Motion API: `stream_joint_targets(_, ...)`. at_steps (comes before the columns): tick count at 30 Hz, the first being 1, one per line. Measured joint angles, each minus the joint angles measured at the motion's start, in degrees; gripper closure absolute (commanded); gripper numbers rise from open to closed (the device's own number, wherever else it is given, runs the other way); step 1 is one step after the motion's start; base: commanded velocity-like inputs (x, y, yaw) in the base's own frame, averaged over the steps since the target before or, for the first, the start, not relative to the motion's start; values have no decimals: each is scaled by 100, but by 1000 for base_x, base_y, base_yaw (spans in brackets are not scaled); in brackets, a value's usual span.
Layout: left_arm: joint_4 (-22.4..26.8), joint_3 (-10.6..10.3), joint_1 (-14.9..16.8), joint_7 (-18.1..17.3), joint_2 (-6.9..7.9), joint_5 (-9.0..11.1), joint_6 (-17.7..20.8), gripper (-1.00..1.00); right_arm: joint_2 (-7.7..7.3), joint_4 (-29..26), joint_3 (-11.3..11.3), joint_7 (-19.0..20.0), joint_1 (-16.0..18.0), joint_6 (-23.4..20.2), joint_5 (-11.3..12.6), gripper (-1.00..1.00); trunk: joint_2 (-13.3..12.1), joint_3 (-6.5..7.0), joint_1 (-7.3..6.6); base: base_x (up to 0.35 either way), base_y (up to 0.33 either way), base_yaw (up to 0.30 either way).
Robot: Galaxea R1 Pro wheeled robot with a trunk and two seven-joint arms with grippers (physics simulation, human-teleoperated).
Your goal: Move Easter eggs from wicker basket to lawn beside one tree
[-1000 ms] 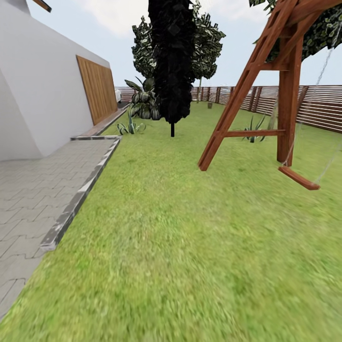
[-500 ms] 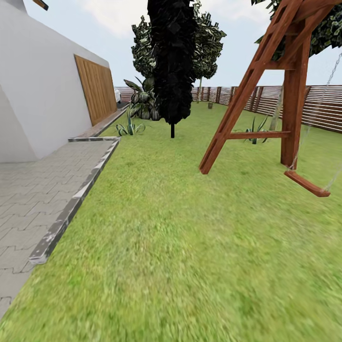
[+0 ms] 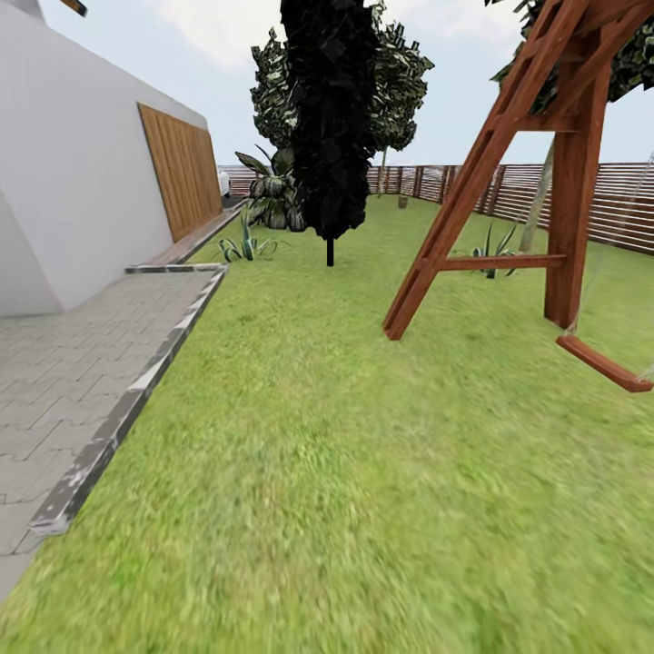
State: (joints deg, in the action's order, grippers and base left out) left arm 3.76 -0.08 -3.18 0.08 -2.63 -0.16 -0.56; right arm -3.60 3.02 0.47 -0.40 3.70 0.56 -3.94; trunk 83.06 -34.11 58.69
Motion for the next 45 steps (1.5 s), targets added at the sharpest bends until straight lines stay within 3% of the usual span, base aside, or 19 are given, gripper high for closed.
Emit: stream_joint_targets(45,0,0,-2,0,-7,0,0,-100,8,0,9,22,0,8,-16,-100,0,0,0,336,0,0)
